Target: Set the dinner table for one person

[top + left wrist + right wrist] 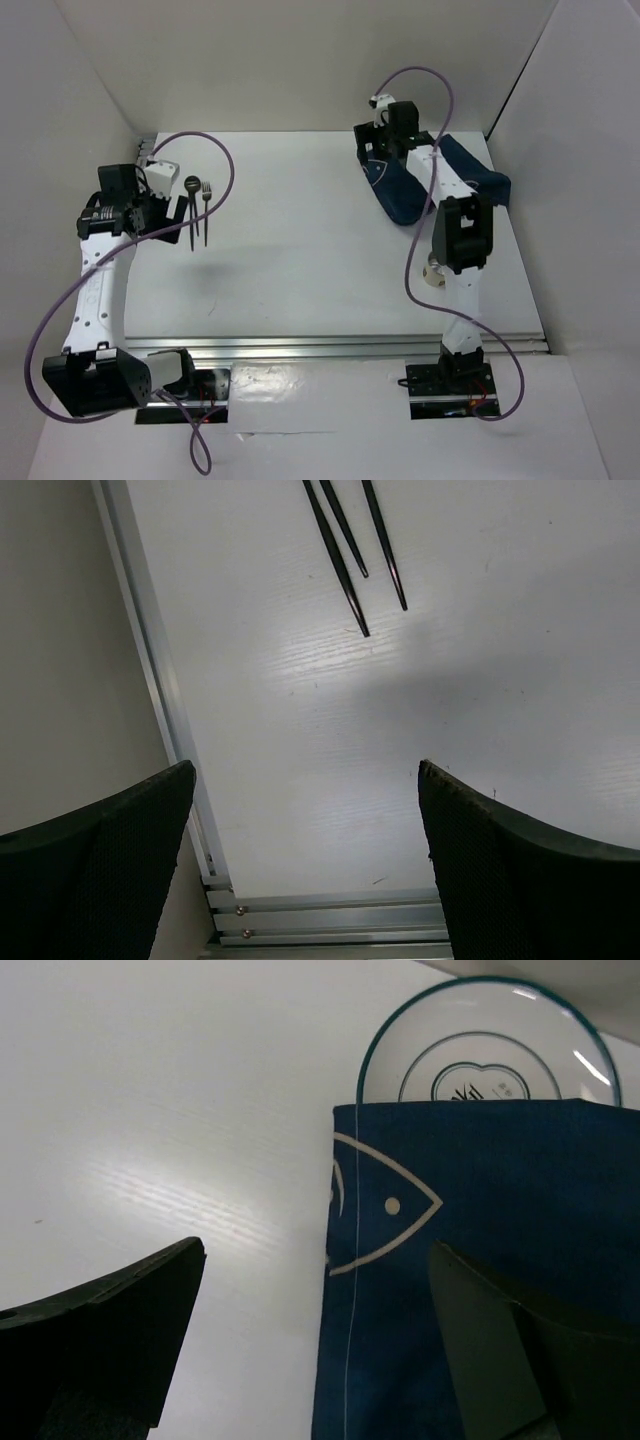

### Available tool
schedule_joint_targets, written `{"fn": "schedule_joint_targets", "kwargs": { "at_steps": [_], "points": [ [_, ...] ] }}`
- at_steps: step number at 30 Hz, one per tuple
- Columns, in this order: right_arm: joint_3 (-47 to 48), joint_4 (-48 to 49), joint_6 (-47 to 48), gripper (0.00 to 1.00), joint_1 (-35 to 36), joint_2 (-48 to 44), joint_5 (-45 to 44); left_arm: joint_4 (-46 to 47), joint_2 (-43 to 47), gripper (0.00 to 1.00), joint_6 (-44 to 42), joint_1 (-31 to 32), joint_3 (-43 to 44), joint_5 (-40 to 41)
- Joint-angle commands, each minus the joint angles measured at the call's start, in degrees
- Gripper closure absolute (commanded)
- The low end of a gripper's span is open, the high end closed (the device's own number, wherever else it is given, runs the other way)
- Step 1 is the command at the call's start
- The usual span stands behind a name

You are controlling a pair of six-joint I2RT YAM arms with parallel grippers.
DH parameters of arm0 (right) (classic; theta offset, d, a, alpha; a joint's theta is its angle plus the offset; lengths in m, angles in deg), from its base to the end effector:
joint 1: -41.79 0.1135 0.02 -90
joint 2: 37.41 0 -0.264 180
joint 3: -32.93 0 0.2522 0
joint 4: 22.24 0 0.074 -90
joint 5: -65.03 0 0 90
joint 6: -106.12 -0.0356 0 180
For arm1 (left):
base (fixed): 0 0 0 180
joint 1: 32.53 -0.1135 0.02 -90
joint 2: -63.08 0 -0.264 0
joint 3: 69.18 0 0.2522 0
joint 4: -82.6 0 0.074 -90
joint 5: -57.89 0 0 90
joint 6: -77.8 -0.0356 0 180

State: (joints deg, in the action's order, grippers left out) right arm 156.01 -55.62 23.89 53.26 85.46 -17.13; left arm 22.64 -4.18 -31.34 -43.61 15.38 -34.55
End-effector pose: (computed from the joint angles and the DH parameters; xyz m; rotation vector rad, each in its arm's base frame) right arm 0.4959 0.1056 0.2764 -0.4374 2.1043 0.1846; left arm 0.2351 0.0445 0.3577 0.1850 2.3172 0.2178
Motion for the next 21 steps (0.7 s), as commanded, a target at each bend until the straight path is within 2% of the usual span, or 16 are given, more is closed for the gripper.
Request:
{"fn": "schedule_joint_targets", "kwargs": {
  "at_steps": [1, 2, 6, 10, 13, 15, 21],
  "points": [
    [13.58, -4.63, 0.15, 0.00, -0.48, 9.21, -2.56, 3.66, -3.22, 0.04, 1.73, 0.26, -0.23, 2.17],
    [15.47, -4.64, -1.86, 0.00, -0.48, 12.89, -2.56, 3.66, -3.92, 0.04, 1.73, 0.26, -0.23, 2.17],
    [17.77, -4.82, -3.55, 0.00, 0.22, 16.26, -7.12, 4.36, -6.38, 0.04, 1.73, 0.26, 0.83, 2.70],
    [14.26, -5.51, -3.03, 0.00, 1.63, 16.78, -8.62, 4.97, -7.70, 0.04, 2.34, 0.26, 1.35, 3.23],
    [12.94, -7.10, -2.50, 0.00, 2.33, 17.84, -15.30, 4.97, -7.71, 0.04, 3.66, 0.26, 1.35, 3.23],
    [12.24, -7.89, -3.80, 0.00, 2.33, 17.84, -12.33, 4.97, -8.32, 0.04, 4.45, 0.26, 1.35, 4.02],
    [9.51, -10.35, -6.09, 0.21, 0.58, 20.21, -5.73, 4.97, -9.46, 0.04, 4.98, 0.26, 1.35, 4.72]
  ]
}}
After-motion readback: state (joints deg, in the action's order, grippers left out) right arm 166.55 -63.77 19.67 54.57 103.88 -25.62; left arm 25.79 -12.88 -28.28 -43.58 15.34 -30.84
